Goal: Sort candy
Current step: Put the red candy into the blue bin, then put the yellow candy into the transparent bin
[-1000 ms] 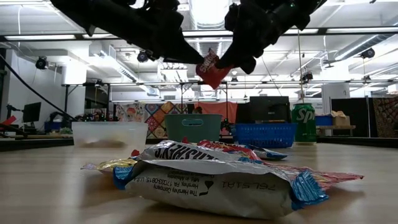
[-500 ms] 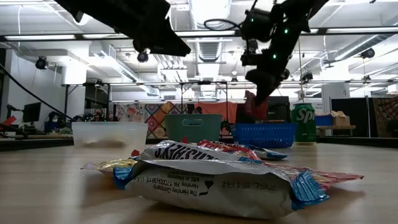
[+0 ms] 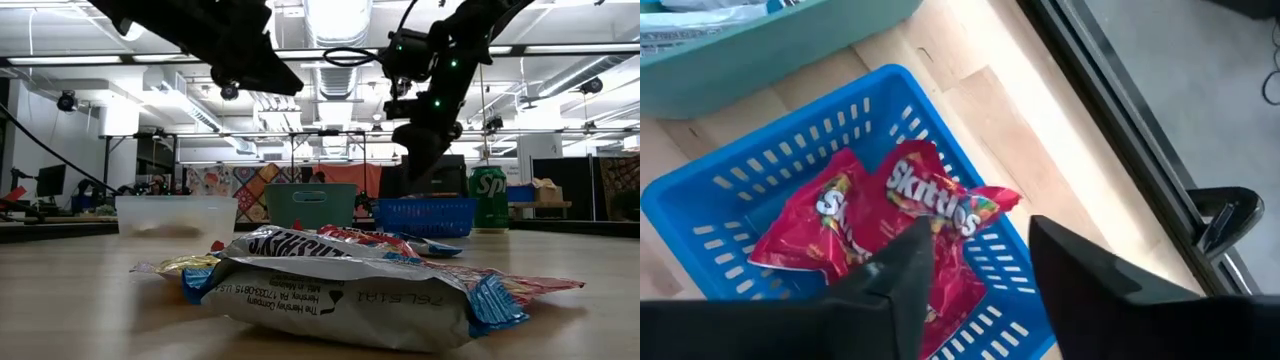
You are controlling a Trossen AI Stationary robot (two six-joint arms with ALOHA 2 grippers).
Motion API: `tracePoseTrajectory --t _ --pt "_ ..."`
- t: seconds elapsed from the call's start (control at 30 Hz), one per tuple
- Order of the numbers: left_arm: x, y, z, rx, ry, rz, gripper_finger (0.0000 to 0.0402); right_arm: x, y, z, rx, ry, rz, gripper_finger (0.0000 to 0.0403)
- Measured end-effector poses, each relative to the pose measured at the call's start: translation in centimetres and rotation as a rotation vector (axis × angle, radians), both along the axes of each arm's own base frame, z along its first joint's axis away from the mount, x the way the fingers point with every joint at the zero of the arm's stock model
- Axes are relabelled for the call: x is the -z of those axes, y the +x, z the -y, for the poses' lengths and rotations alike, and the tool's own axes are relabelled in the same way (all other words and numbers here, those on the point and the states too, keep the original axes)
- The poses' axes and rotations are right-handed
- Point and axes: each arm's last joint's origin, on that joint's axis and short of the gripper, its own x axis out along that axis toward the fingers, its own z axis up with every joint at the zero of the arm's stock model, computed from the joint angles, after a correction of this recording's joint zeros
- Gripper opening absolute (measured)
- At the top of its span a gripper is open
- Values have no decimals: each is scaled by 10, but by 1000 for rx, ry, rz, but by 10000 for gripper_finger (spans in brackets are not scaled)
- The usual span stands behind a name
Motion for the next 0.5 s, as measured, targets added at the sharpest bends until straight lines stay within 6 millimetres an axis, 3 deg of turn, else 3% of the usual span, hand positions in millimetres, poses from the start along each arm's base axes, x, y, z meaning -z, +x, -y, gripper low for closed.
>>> tracePoseTrajectory --t 0.17,0.5 --pt "3 -1 0 -7 -17 -21 139 -6 0 -1 3 1 15 191" --pt "13 -4 4 64 -100 -112 139 -23 2 -24 -131 152 141 196"
